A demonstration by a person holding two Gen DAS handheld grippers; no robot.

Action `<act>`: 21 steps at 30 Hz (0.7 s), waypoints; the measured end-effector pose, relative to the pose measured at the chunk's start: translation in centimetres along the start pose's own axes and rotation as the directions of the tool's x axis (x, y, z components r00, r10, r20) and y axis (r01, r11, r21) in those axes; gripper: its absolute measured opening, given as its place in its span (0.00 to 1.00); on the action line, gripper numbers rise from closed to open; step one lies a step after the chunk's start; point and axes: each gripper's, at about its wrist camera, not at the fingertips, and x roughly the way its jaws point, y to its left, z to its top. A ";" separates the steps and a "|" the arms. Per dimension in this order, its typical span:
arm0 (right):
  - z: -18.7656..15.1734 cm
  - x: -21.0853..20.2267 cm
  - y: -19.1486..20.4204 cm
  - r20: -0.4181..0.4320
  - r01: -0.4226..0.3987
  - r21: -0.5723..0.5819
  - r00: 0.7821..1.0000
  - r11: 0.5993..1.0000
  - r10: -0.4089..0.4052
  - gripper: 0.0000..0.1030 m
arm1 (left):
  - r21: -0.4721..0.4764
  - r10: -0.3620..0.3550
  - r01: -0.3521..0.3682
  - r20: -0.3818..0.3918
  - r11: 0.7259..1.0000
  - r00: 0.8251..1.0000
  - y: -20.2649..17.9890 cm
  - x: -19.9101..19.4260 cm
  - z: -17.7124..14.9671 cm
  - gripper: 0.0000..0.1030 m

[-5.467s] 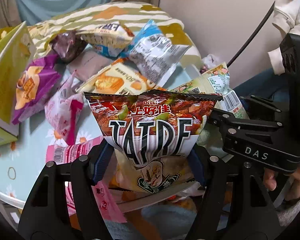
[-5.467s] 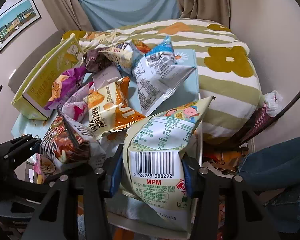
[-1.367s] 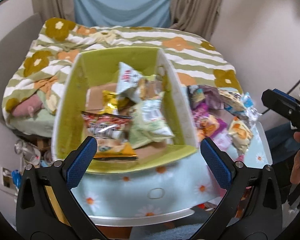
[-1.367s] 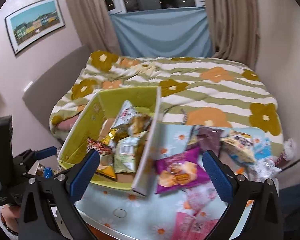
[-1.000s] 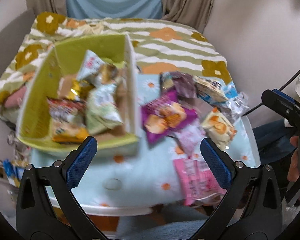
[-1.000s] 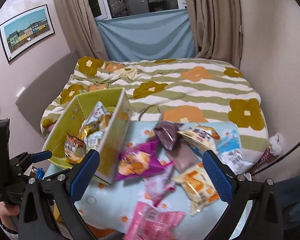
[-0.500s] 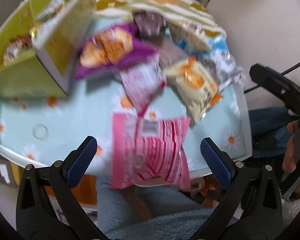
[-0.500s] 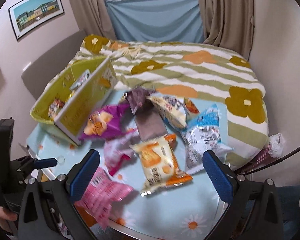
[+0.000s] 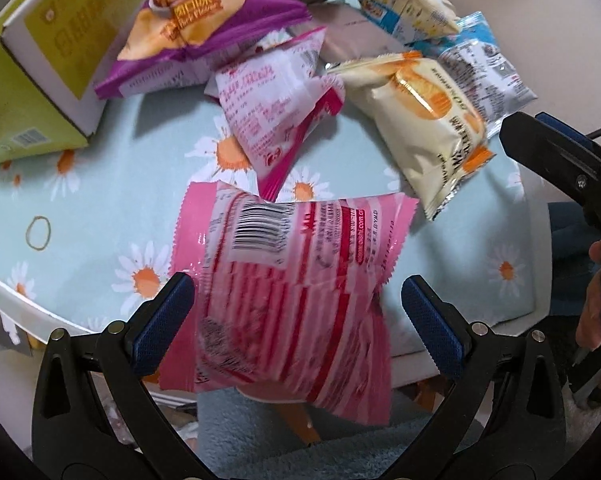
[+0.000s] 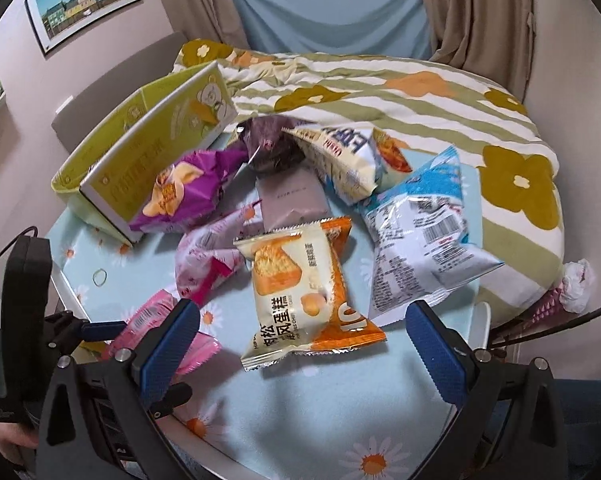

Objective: Organize snacks
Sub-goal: 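Grasp the pink striped bag with the left tool while the right tool grasps the orange cake packet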

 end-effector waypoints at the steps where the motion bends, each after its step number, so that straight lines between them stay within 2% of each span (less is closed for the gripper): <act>1: -0.1 0.2 0.1 -0.002 -0.001 -0.008 1.000 1.000 0.001 1.00 | -0.006 0.001 -0.001 -0.005 1.000 1.000 0.1 0.2 0.0 1.00; 4: -0.2 1.1 0.2 -0.016 0.001 -0.034 1.000 0.999 -0.002 1.00 | -0.022 -0.009 0.009 -0.007 1.000 1.000 0.2 0.8 0.1 1.00; 5: -0.3 1.3 0.2 -0.019 -0.003 -0.039 1.000 0.999 0.002 1.00 | -0.021 -0.007 0.007 -0.004 1.000 1.000 0.2 1.0 0.1 0.93; 6: -0.3 1.5 0.2 -0.020 -0.007 -0.040 1.000 0.999 0.006 1.00 | -0.017 0.000 0.000 -0.002 1.000 1.000 0.3 1.0 0.1 0.80; 8: -0.3 2.1 0.4 -0.025 -0.015 -0.047 1.000 0.999 0.014 1.00 | -0.010 0.021 -0.021 -0.003 1.000 1.000 0.8 1.3 0.0 0.68; 16: 0.3 4.9 1.2 -0.048 -0.021 -0.108 0.999 0.994 0.016 0.99 | -0.001 0.034 -0.034 0.027 0.999 0.999 2.0 1.1 0.3 0.61; 21: 0.7 6.6 1.5 -0.071 -0.019 -0.133 0.997 0.991 0.010 0.93 | 0.010 0.048 -0.049 0.030 0.999 0.998 2.1 0.9 0.3 0.61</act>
